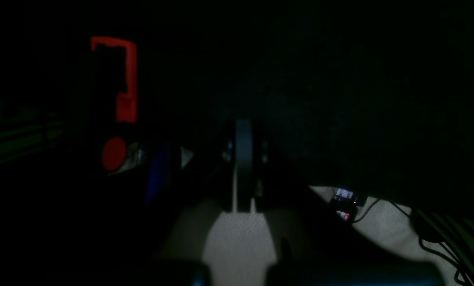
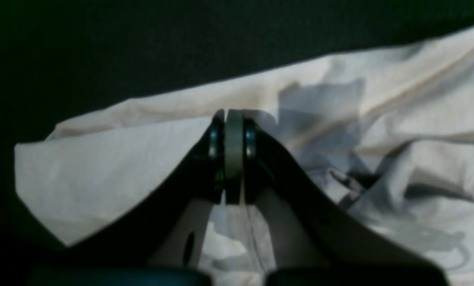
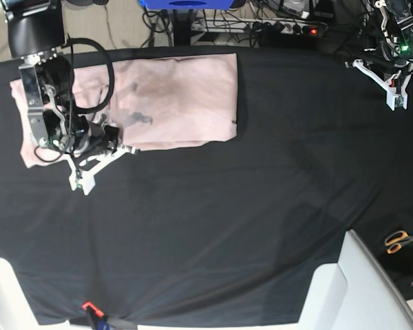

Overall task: Fold the T-shirt properly
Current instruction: 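Grasp the folded shirt's end with the right gripper and tuck it under, then release the shirt and raise the right gripper off it, then grasp the shirt end with the right gripper and fold it over the bundle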

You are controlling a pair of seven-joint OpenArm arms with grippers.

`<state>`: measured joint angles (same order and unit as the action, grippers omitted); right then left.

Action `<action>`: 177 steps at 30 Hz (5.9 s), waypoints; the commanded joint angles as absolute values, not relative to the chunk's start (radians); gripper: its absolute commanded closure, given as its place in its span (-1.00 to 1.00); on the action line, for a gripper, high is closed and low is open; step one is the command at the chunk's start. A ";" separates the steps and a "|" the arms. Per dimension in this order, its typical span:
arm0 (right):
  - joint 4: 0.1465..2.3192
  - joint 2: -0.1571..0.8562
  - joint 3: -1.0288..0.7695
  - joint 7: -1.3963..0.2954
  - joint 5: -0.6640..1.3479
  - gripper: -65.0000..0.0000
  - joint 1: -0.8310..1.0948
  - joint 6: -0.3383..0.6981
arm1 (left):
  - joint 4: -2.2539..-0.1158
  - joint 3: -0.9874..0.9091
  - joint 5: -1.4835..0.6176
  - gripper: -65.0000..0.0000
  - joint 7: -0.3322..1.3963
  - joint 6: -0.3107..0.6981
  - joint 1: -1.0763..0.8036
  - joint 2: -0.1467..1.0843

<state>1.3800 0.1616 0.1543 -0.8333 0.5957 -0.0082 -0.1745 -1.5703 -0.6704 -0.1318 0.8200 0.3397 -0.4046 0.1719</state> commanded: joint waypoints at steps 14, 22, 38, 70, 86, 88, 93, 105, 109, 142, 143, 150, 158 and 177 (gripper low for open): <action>1.586 0.160 0.059 -0.992 0.607 0.25 0.027 -0.168 | -1.581 -0.621 -0.131 1.00 0.806 0.335 -0.374 0.185; 1.504 0.139 0.073 -0.955 0.605 -0.20 0.025 -0.166 | -1.560 -0.622 -0.133 1.00 0.806 0.335 -0.371 0.185; 1.457 0.110 0.073 -0.901 0.605 0.21 0.030 -0.166 | -1.546 -0.622 -0.130 1.00 0.806 0.335 -0.355 0.186; 1.326 0.124 0.062 -0.897 0.602 1.00 -0.065 -0.168 | -1.526 -0.582 -0.127 1.00 0.806 0.335 -0.341 0.186; 1.618 0.124 -0.101 -0.862 0.602 0.23 0.093 -0.173 | -1.531 -0.437 -0.251 0.23 0.812 0.424 -0.216 0.220; 1.689 0.124 -0.131 -0.803 0.601 0.23 0.142 -0.171 | -1.529 -0.441 -0.358 0.10 0.816 0.483 -0.209 0.222; 1.742 0.199 -0.147 -0.702 0.596 0.21 0.219 -0.170 | -1.517 -0.458 -0.426 0.13 0.806 0.512 -0.245 0.232; 1.328 0.205 -0.799 -0.828 0.832 -0.10 0.134 0.314 | -1.483 -0.656 -0.093 1.00 0.596 0.501 -0.390 0.234; 1.251 0.182 -0.849 -0.839 0.835 -0.10 0.143 0.338 | -1.483 -0.659 -0.061 1.00 0.579 0.501 -0.415 0.236; 0.713 0.440 -0.544 -0.923 0.858 -0.11 -0.015 0.698 | -1.481 -0.656 -0.062 1.00 0.564 0.503 -0.460 0.231; 0.713 0.440 -0.541 -0.937 0.858 -0.11 -0.013 0.698 | -1.481 -0.653 -0.062 1.00 0.564 0.503 -0.466 0.232; 0.719 0.440 -0.427 -0.970 0.863 -0.11 -0.010 0.698 | -1.481 -0.651 -0.062 1.00 0.564 0.503 -0.467 0.231; 0.719 0.409 -0.412 -0.952 0.863 -0.09 -0.010 0.698 | -1.481 -0.651 -0.062 1.00 0.564 0.503 -0.473 0.231; 0.832 0.415 -0.412 -0.949 0.857 1.00 -0.030 0.487 | -1.481 -0.651 -0.062 1.00 0.564 0.503 -0.475 0.229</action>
